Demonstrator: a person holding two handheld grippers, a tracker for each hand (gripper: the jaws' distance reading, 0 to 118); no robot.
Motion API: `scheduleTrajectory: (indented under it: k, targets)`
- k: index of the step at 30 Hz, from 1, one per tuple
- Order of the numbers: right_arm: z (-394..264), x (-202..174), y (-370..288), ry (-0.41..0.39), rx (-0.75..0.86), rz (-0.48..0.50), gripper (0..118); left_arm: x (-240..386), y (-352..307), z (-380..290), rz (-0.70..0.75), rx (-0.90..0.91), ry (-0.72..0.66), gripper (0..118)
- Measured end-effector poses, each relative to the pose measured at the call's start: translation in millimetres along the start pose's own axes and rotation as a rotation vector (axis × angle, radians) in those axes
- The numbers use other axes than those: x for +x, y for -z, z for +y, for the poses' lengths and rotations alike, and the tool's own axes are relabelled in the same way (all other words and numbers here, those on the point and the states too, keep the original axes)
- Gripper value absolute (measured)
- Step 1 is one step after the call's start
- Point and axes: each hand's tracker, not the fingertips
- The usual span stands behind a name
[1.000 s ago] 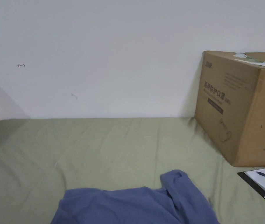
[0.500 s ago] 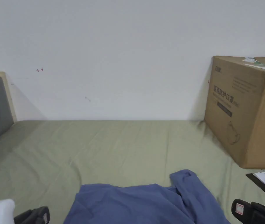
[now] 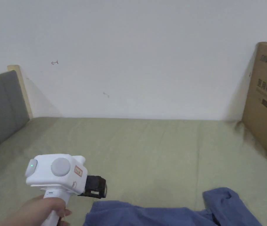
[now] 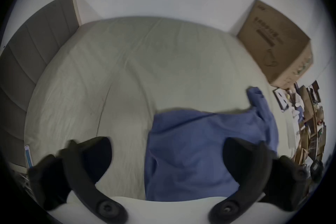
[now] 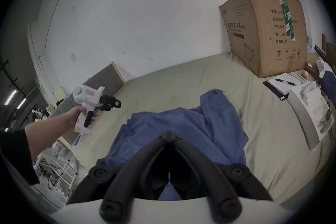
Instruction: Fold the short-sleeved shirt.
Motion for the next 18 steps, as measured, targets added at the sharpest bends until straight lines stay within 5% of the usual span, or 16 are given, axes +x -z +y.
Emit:
scheduleTrajectory:
  k: [7,10,13,15,16,18]
  targets:
    - [-14.1,40.4,42.3,0.012,-0.094,-0.024,0,-1.8,111.1,10.1,0.073,-0.161,-0.027,114]
    - [-23.1,48.3,53.2,0.012,-0.123,-0.064,0,5.2,132.7,7.5,0.145,-0.152,0.026,74]
    - [-28.6,53.6,60.6,0.037,-0.141,-0.072,0,8.7,133.4,4.0,0.138,-0.146,0.025,69]
    - [-33.4,54.9,61.9,0.051,-0.144,-0.069,0,10.5,126.2,2.8,0.135,-0.133,0.027,39]
    - [-33.2,54.4,61.4,0.056,-0.145,-0.067,0,14.9,119.4,-0.3,0.122,-0.114,0.04,11]
    - [-32.0,52.1,58.4,0.07,-0.134,-0.05,0,17.2,111.5,-6.3,0.091,-0.108,0.045,2]
